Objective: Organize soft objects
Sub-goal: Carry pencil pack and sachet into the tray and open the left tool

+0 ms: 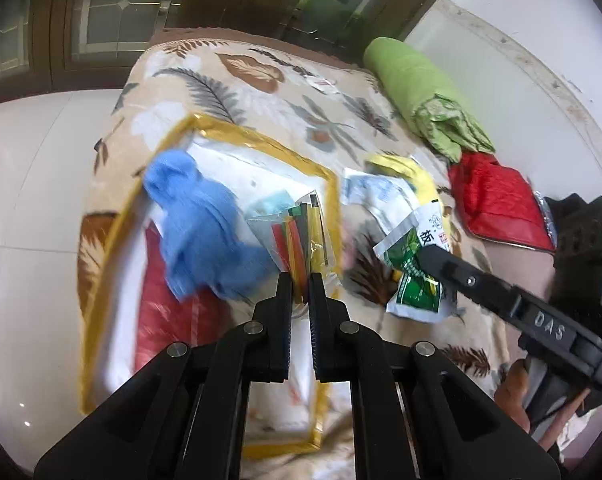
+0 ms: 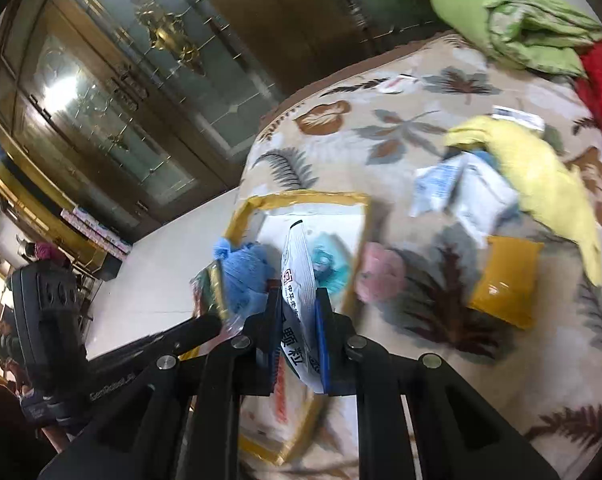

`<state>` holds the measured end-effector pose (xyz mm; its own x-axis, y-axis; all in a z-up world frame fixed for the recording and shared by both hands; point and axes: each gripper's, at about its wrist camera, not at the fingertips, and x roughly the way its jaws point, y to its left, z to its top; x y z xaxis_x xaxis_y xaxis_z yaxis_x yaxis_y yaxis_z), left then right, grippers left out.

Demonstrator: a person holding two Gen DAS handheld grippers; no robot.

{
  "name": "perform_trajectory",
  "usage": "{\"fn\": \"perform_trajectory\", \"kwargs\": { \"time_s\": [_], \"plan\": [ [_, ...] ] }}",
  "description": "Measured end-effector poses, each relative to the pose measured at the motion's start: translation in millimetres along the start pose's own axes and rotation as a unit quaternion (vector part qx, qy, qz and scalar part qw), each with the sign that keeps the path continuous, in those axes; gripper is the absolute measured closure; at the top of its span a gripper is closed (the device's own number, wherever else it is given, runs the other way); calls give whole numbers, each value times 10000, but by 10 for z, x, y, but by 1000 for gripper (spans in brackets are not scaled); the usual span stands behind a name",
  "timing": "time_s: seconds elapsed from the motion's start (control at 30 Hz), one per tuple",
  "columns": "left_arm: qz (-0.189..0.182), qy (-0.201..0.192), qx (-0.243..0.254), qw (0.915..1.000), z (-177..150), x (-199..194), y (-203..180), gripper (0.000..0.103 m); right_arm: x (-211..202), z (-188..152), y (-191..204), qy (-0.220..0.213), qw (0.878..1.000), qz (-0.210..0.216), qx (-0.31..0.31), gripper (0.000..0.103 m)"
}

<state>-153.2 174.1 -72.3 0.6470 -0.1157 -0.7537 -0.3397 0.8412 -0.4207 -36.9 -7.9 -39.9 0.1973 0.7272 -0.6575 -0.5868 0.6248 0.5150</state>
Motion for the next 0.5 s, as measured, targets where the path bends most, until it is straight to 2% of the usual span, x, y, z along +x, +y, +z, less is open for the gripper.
{"fn": "perform_trajectory", "kwargs": {
  "time_s": [0.27, 0.5],
  "plan": [
    [44, 246, 74, 9997, 456, 374, 271, 96, 545, 236, 87, 143, 9998, -100, -7, 89],
    [295, 453, 205, 9983, 650, 712, 363, 96, 893, 401, 39, 198, 9992, -351, -21, 89]
  ]
}}
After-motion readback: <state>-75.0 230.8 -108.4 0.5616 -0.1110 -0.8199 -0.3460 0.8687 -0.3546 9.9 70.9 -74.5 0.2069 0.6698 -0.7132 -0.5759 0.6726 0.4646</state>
